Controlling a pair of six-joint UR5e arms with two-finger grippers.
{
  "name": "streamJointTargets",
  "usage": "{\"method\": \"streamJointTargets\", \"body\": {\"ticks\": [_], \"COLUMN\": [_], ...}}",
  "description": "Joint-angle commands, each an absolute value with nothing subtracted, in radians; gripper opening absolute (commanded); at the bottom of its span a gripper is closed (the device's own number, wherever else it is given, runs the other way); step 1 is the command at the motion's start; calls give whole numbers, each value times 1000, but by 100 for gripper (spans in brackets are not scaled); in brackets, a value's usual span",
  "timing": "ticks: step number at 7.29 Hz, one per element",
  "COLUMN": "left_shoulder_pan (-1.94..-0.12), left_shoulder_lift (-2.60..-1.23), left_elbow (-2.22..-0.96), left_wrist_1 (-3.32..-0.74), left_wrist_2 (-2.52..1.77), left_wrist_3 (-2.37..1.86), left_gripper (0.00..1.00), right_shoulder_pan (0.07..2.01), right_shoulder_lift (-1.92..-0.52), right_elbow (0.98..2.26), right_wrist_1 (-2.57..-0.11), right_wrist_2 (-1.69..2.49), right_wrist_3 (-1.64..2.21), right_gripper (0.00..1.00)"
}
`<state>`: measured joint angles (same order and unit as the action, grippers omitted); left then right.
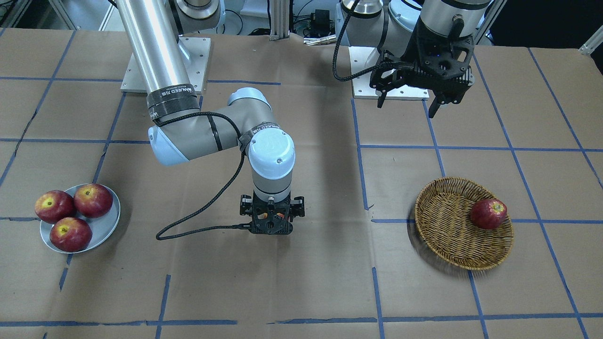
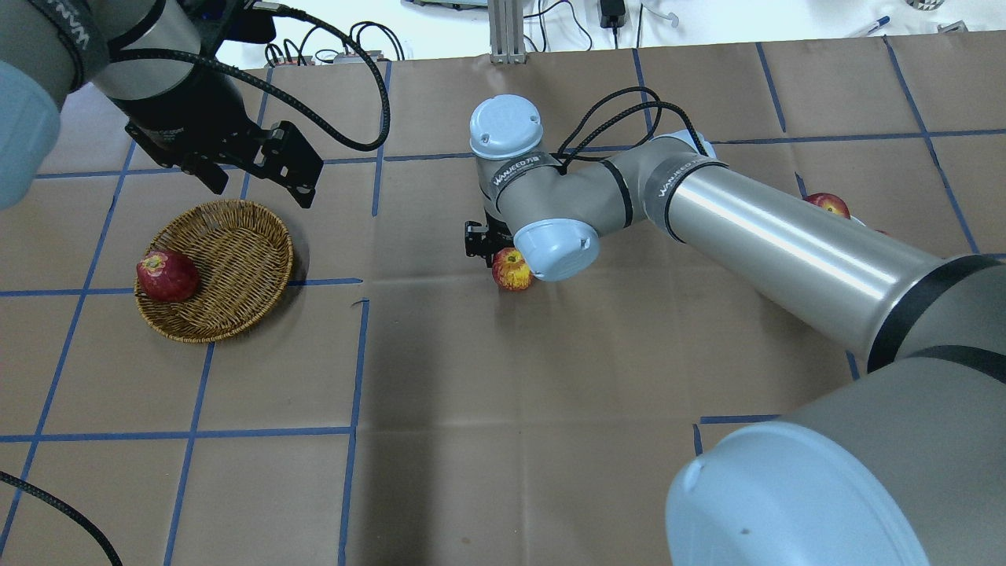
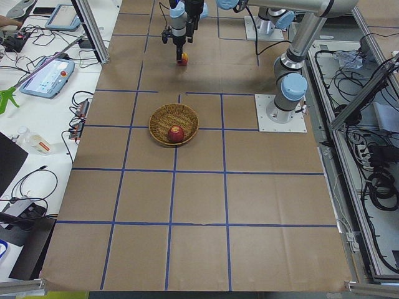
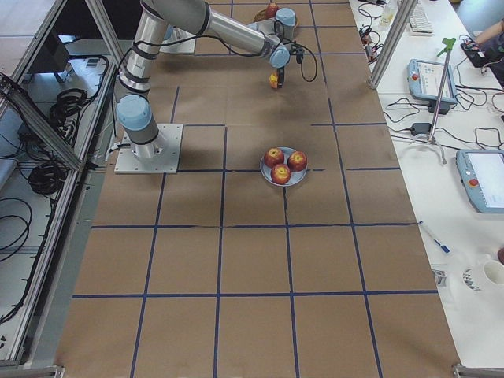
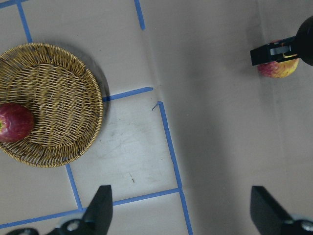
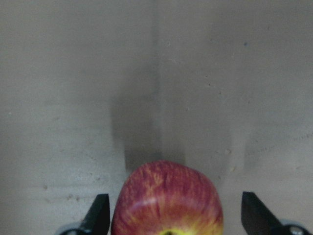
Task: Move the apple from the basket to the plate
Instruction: 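Close the right gripper on the red-yellow apple and lift it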
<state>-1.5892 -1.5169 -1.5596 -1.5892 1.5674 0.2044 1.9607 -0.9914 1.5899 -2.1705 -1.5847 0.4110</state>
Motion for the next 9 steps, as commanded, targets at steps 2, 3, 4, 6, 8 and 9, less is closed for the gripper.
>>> {"method": "streamJointTargets", "body": {"ticks": [2, 3, 4, 6, 8, 9], "left_shoulder_pan": [-1588, -1589, -1588, -1589, -1589, -1589], "left_shoulder_lift": [-1512, -1513, -1513, -1509, -1508, -1506], "left_elbow": [-1559, -1557, -1557, -1559, -1559, -1559], "left_wrist_1": [-1591, -1591, -1591, -1591, -1591, -1592], "left_wrist_2": [1571, 1571, 1571, 1571, 1571, 1571], "left_wrist_3": [207, 206, 206, 206, 206, 206], "left_gripper": [100, 100, 100, 100, 100, 100], "right_shoulder_pan": [1973, 1973, 1961, 1936, 1822, 1715], "right_shoulder_lift": [-992, -999, -1009, -1066, -1165, -1224], "right_elbow": [1583, 1580, 1551, 1403, 1393, 1420], "right_wrist_1": [-2171, -2171, -2166, -1966, -1818, -1781], "right_wrist_2": [-1585, -1585, -1583, -1598, -1595, -1598], "right_wrist_3": [411, 411, 410, 358, 237, 101], "right_gripper": [56, 54, 54, 54, 54, 54]}}
